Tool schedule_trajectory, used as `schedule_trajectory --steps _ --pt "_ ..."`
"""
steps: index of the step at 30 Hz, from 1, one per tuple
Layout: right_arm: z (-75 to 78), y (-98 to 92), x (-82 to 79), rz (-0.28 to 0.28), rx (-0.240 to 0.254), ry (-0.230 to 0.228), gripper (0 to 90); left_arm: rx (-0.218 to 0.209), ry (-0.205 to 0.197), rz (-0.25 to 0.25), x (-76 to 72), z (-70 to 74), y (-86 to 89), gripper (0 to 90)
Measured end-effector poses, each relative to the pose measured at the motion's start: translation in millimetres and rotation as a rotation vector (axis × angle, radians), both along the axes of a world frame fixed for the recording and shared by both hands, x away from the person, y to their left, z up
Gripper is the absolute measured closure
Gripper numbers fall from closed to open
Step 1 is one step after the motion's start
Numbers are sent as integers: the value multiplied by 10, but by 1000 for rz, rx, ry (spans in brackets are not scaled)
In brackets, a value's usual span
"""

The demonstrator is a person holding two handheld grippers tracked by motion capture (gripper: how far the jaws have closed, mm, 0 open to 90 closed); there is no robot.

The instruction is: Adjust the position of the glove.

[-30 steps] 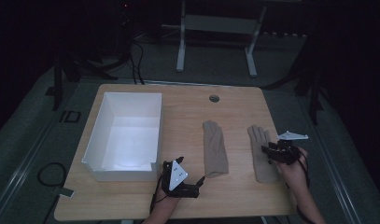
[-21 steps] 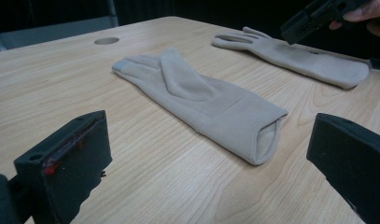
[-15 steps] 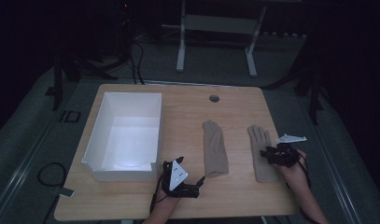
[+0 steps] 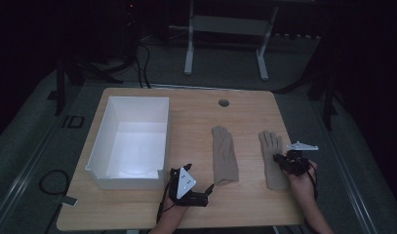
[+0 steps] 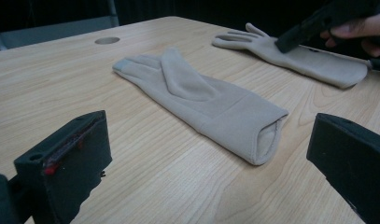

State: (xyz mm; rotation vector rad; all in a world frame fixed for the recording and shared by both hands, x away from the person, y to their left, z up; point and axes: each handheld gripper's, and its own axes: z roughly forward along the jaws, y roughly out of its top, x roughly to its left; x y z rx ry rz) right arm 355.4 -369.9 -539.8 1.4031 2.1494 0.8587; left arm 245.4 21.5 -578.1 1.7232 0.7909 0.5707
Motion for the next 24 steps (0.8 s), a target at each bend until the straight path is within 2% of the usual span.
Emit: schedule_trajectory --steps 3,4,8,12,16,20,22,24 --pt "157 46 -17 -37 12 -37 832 -1 0 0 1 0 1 0" --pt "157 46 -17 -37 12 -37 832 -1 0 0 1 0 1 0" --pt "409 138 -10 -63 25 -94 832 -3 1 0 -2 -1 -2 0" --pt "624 239 15 -78 47 -119 831 -1 0 1 -2 0 0 0" --pt "829 374 8 -76 90 -157 831 -1 0 0 -1 0 0 0" --pt "985 586 7 -52 119 -184 831 -1 0 -1 -1 0 1 0" --pt "1020 691 10 -48 115 -193 831 -2 -1 -2 -2 0 1 0" --pt "1036 803 20 -39 141 -189 831 -1 -1 -2 -2 0 0 0"
